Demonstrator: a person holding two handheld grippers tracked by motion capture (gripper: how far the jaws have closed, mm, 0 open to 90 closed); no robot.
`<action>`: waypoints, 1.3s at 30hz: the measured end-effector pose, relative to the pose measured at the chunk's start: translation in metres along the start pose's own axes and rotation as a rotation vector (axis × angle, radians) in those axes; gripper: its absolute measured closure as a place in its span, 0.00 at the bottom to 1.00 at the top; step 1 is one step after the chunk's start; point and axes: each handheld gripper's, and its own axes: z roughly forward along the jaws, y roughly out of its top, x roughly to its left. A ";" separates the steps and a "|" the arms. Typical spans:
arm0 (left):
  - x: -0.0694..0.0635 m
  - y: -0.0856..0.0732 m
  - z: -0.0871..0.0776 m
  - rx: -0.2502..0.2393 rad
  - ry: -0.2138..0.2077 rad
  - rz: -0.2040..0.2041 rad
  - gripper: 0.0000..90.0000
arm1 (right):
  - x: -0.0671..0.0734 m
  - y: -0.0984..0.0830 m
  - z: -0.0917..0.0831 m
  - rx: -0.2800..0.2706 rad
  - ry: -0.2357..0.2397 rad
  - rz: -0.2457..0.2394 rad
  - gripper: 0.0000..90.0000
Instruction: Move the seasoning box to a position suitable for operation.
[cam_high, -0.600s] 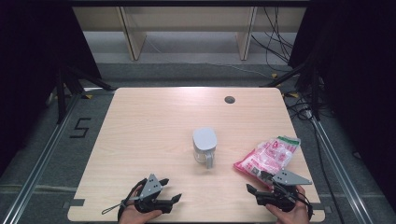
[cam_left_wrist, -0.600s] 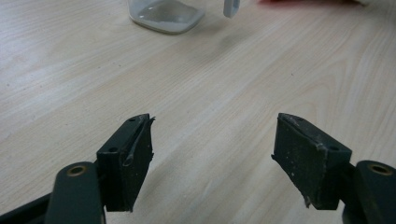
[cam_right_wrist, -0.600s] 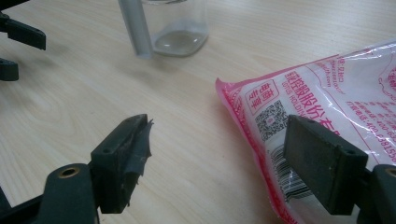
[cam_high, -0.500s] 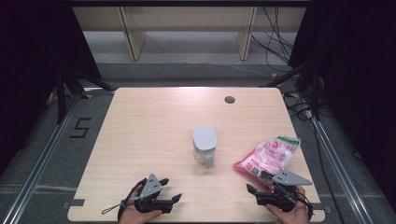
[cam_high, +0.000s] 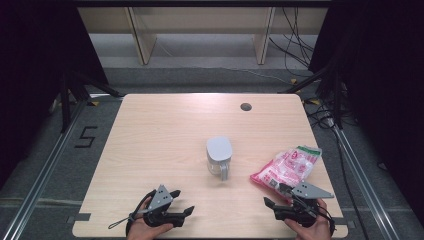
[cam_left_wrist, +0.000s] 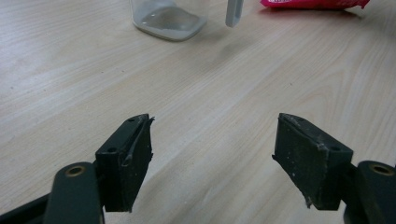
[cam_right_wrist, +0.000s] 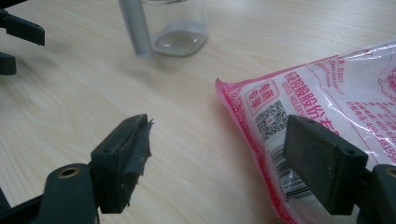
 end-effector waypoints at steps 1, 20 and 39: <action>0.000 0.000 0.000 0.001 0.001 0.006 0.30 | 0.000 0.000 0.000 -0.001 0.001 0.003 0.26; -0.001 0.005 0.005 0.010 0.000 0.008 0.30 | 0.000 0.000 0.001 0.000 -0.013 0.013 0.26; -0.014 0.038 0.029 -0.017 -0.036 0.058 0.29 | -0.002 0.001 0.002 0.002 -0.001 -0.015 0.26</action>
